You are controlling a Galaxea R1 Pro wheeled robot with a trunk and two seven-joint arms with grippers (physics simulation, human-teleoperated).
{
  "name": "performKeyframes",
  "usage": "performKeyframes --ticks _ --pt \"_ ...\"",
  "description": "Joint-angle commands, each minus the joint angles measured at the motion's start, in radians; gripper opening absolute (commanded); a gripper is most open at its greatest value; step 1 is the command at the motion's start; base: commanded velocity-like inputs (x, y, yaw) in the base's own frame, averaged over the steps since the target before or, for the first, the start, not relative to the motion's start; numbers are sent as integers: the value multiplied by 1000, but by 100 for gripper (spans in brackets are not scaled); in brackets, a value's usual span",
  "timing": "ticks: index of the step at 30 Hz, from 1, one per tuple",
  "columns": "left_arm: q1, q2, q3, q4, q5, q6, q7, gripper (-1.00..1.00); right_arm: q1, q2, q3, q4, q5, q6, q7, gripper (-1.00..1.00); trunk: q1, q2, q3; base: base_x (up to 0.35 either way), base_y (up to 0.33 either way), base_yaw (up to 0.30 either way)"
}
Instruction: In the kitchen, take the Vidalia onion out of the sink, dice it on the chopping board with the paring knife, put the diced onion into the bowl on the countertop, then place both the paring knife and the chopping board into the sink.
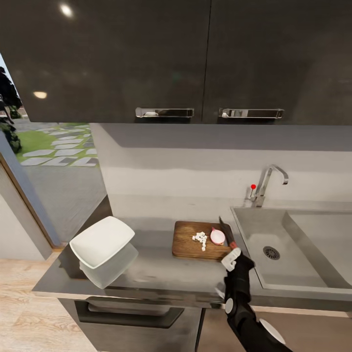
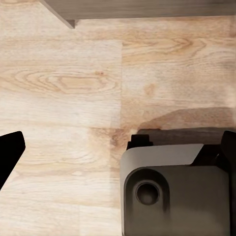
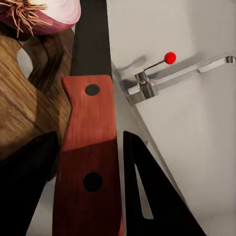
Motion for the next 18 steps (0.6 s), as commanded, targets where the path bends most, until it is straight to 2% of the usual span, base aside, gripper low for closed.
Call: performKeyframes --ticks 1,9,10,11,13,18 --pt "-2 -1 -8 4 8 -7 1 100 -1 1 3 0 5 9 -2 -100 0 -1 -1 0 0 0" --pt "-2 -1 -8 4 8 -7 1 100 -1 8 3 -1 7 7 -4 -100 0 -1 -1 0 0 0" --pt "-2 -1 -8 4 8 -7 1 100 -1 13 3 -2 8 4 -4 -100 0 -1 -1 0 0 0" --pt "-2 -3 -8 4 8 -6 -1 100 -1 32 3 -14 10 -61 -11 -100 0 -1 -1 0 0 0" --pt "-2 -3 -8 4 8 -5 -1 100 -1 47 3 -15 10 -63 -12 -100 0 -1 -1 0 0 0" --pt "-2 -3 -8 4 8 -5 -4 100 -1 56 2 -16 10 -78 -12 -100 0 -1 -1 0 0 0"
